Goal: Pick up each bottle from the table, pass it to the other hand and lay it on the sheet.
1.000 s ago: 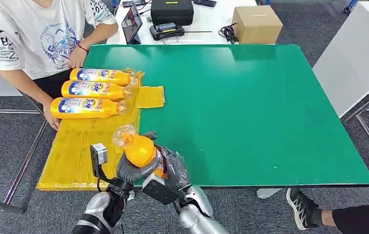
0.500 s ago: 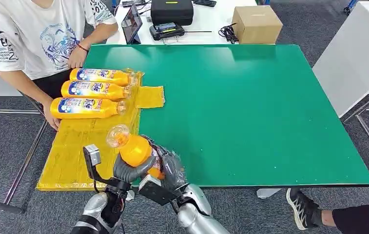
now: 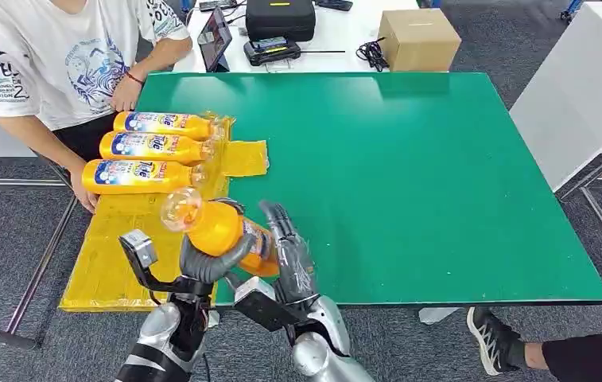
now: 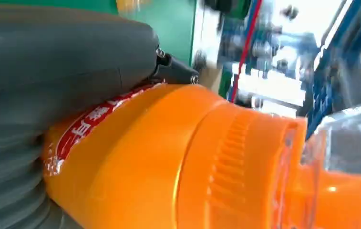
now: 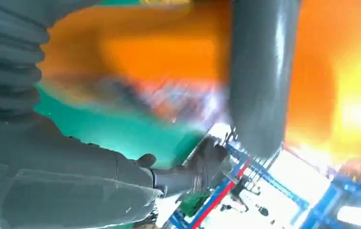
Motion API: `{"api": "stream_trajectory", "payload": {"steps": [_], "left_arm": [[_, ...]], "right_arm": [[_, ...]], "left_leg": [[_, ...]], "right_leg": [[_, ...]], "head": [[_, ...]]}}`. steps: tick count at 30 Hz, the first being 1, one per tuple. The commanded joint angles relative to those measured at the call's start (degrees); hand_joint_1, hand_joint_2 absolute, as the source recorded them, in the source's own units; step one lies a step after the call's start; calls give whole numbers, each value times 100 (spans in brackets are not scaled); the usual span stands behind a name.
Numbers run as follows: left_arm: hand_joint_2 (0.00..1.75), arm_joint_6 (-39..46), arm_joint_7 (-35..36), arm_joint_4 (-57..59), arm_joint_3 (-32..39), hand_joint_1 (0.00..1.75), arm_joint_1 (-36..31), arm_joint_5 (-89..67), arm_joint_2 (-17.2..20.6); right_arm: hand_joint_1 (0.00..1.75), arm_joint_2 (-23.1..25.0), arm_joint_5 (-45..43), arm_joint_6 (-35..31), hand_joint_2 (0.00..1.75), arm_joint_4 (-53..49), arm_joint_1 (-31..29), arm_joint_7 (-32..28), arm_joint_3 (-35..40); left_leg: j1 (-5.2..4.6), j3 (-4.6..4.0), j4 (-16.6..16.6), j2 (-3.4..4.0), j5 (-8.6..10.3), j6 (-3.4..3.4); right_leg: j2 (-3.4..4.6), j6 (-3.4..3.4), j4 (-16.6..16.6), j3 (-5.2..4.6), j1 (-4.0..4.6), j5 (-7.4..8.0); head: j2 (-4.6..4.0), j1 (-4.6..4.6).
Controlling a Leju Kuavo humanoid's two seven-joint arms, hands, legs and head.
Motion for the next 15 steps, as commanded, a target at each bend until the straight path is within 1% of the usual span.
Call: {"api": "stream_trajectory", "payload": {"steps": [1, 2, 3, 4, 5, 7, 8, 9, 10, 11, 13, 14, 15], "left_arm": [[175, 6, 8, 97, 249, 175, -194, -2, 36], [175, 236, -151, 104, 298, 175, -238, -176, 19], [175, 418, -238, 109, 348, 175, -287, -305, 19], [175, 619, -297, 131, 439, 175, -372, -399, 9], [175, 721, -350, 142, 482, 175, -436, -487, 12], [175, 900, -389, 219, 614, 175, -573, -608, 13], [175, 1091, -477, 274, 661, 175, -642, -783, 22], [175, 1164, -453, 358, 759, 175, -720, -779, 4], [175, 1171, -452, 407, 795, 175, -759, -781, 12], [175, 1290, -479, 517, 871, 175, -830, -850, 11], [175, 1359, -468, 697, 941, 175, -903, -892, 29], [175, 1366, -460, 828, 994, 175, -947, -880, 29], [175, 1493, -578, 916, 1004, 175, -975, -1029, 49]], "right_arm": [[0, -99, -16, -26, 0, -374, 184, 21, -11], [0, -149, -55, -454, 0, -506, 194, -318, -5], [0, -195, -60, -642, 0, -730, 232, -412, 6], [0, -265, -99, -728, 0, -1093, 304, -407, 33], [0, -320, -108, -768, 0, -1324, 343, -385, 75], [0, -364, 10, -1015, 0, -1610, 374, -376, 137], [0, -317, -13, -1021, 0, -1749, 434, -443, 65], [0, -260, -43, -1021, 0, -1840, 480, -582, -3], [0, -228, -34, -1021, 0, -1851, 492, -640, -29], [0, -178, -56, -1021, 0, -1867, 517, -731, -61], [0, -132, 40, -1021, 0, -1825, 526, -777, -78], [0, -124, 12, -1021, 0, -1790, 511, -787, -48], [0, -106, -5, -1021, 0, -1767, 507, -832, -40]], "left_leg": [[12, 28, 0, -9, -10, -10], [5, 13, -3, -13, -2, -5], [10, 31, -2, -4, -12, -8], [5, 13, -1, 0, -4, -5], [10, 31, 1, 5, -14, -9], [9, 15, 3, -10, -7, -7], [4, 3, 0, -12, 0, -4], [11, 24, 5, -9, -12, -9], [5, 9, 1, -9, -2, -6], [11, 22, 6, -9, -11, -9], [4, 13, -2, -6, -2, -7], [9, 25, 1, -5, -8, -10], [7, 21, -2, -3, -5, -9]], "right_leg": [[-11, -14, -6, 33, 13, -12], [-9, -8, -4, 15, 5, -5], [-1, -12, -7, 33, 11, -11], [1, -7, -3, 14, 5, -4], [3, -13, -3, 32, 11, -12], [-13, -10, 0, 19, 9, -9], [-10, -7, 0, 6, 4, -3], [-9, -13, 0, 29, 11, -13], [-8, -9, 0, 12, 5, -5], [-9, -14, 1, 28, 11, -12], [-5, -10, -1, 15, 4, -4], [-5, -14, -1, 28, 10, -9], [-4, -12, -2, 23, 8, -6]], "head": [[0, 4], [0, 2], [0, 2], [0, 2], [0, 2], [0, 2], [0, 2], [0, 0], [0, 0], [0, 2], [0, 2], [0, 2], [0, 2]]}}
